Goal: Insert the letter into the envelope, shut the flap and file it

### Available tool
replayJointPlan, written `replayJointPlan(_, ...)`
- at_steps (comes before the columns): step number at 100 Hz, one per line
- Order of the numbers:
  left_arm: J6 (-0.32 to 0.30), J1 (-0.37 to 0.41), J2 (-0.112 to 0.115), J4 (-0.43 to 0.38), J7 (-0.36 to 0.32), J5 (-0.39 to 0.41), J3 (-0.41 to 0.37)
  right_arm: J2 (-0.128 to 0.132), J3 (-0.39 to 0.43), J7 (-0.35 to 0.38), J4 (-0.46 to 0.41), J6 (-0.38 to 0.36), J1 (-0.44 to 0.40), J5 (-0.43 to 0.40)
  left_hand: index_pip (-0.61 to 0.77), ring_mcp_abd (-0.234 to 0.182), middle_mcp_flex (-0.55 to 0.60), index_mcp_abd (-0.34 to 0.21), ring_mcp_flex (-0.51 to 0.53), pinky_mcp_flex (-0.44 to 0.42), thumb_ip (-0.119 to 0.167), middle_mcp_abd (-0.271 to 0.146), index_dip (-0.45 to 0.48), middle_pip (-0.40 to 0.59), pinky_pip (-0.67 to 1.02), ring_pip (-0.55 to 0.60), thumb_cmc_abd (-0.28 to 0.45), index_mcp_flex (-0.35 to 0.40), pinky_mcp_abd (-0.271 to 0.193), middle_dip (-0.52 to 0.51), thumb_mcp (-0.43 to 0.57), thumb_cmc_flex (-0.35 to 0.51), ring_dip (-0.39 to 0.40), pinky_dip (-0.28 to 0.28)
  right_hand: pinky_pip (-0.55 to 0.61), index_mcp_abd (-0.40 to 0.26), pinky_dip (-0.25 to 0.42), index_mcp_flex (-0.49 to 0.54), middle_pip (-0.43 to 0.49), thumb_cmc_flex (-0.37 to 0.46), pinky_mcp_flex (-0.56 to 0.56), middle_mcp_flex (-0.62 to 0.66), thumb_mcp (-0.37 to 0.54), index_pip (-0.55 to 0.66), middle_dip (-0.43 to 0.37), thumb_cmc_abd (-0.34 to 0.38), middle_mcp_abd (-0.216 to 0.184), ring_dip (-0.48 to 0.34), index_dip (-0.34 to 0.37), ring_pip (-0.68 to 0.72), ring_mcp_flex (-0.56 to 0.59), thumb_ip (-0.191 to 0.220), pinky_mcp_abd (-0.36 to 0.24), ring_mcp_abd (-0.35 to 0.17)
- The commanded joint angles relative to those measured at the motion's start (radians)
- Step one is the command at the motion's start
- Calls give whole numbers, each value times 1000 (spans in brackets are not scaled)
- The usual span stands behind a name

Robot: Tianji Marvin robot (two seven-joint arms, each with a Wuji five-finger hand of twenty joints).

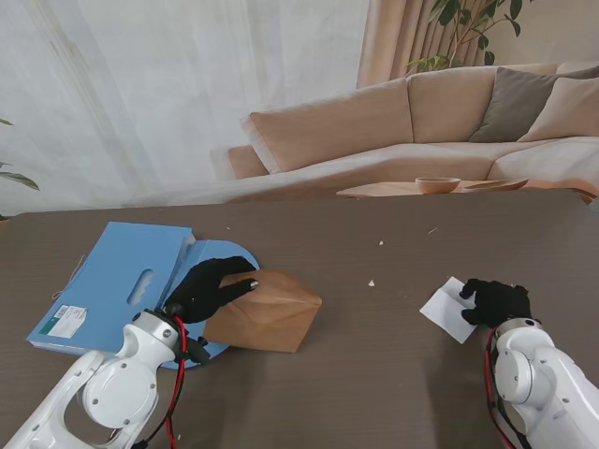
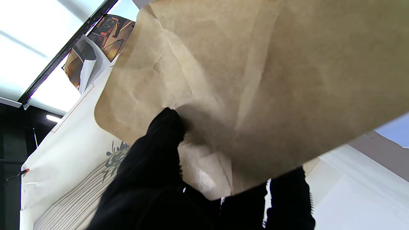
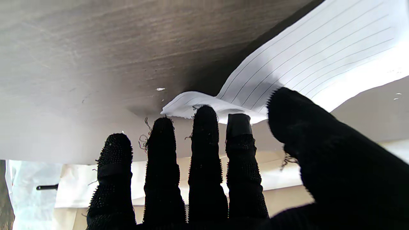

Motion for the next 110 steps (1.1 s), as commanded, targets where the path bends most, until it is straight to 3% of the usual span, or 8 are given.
replayJointPlan(1, -7, 6, -6, -5, -15, -2, -2, -5, -4, 42, -8, 5, -14, 6, 16, 5, -9, -4, -2, -6, -9, 10, -7, 28, 24, 19, 39, -12, 10, 6, 20, 61, 21, -3, -12, 31, 5, -72, -76, -64, -33, -105, -54, -55, -50, 32, 43, 12, -25, -18, -68, 10, 5, 2)
replayJointPlan(15, -8, 6, -6, -4, -15, -2, -2, -4, 0, 64, -22, 15, -21, 9, 17, 6, -9, -3, -2, -8, -10, 10, -8, 28, 24, 19, 39, -12, 11, 6, 21, 61, 21, -3, -56, 57, 6, -178, -122, -147, -67, -253, -175, -136, -93, 104, 77, -24, -80, -89, -156, 15, 0, 8)
replayJointPlan(28, -8, 7, -6, -4, -14, -1, -2, -1, 4, 104, -39, 21, -26, 16, 17, 7, -10, -2, -2, -8, -10, 11, -7, 29, 24, 19, 38, -11, 11, 6, 21, 61, 21, -3, -146, 72, -21, -280, -232, -191, -118, -376, -283, -213, -152, 149, 127, -93, -144, -212, -240, 17, 1, 20)
replayJointPlan(43, -7, 6, -6, -3, -14, -2, -1, 9, -1, 173, -50, 27, -25, 9, 17, 7, -9, -2, -2, -7, -10, 11, -7, 29, 24, 19, 38, -12, 11, 7, 22, 61, 21, -3, -192, 91, -34, -327, -262, -181, -140, -418, -330, -249, -169, 134, 141, -121, -166, -264, -267, 22, 0, 23)
replayJointPlan(50, -7, 6, -6, -3, -14, -1, 0, 10, -9, 167, -37, 25, -19, -1, 17, 6, -9, -1, -2, -7, -10, 11, -8, 29, 24, 19, 38, -12, 11, 7, 22, 61, 21, -3, -182, 99, -23, -296, -227, -132, -124, -374, -318, -232, -154, 106, 126, -110, -153, -245, -239, 30, 4, 21)
replayJointPlan(77, -8, 4, -6, -1, -11, -1, 2, 7, -32, 84, 21, 6, 0, -18, 16, 7, -7, -1, 0, -7, -10, 12, -9, 29, 24, 20, 37, -11, 12, 6, 22, 61, 21, -3, -86, 81, 12, -119, -88, 25, -52, -98, -39, -64, -90, -20, 35, -35, -38, -95, -92, 20, 17, 7)
replayJointPlan(94, -6, 4, -7, -1, -9, -2, 4, 6, -29, 55, 36, -14, 3, -20, 16, 8, -7, -1, 0, -7, -10, 12, -11, 29, 24, 19, 37, -9, 12, 5, 20, 61, 21, -3, -55, 42, 13, -11, -51, 68, -25, 37, 20, 6, -77, -39, 7, -19, -5, -53, -16, 17, 25, -4)
replayJointPlan(110, -6, 3, -7, 1, -8, -2, 5, 4, -31, 26, 55, -35, 8, -19, 15, 7, -7, -1, 0, -7, -10, 12, -11, 28, 24, 19, 37, -9, 12, 4, 20, 61, 21, -3, -29, 5, 8, 78, -77, 86, -6, 142, 58, 27, -90, -16, -2, -19, 4, -47, 44, 19, 32, -14)
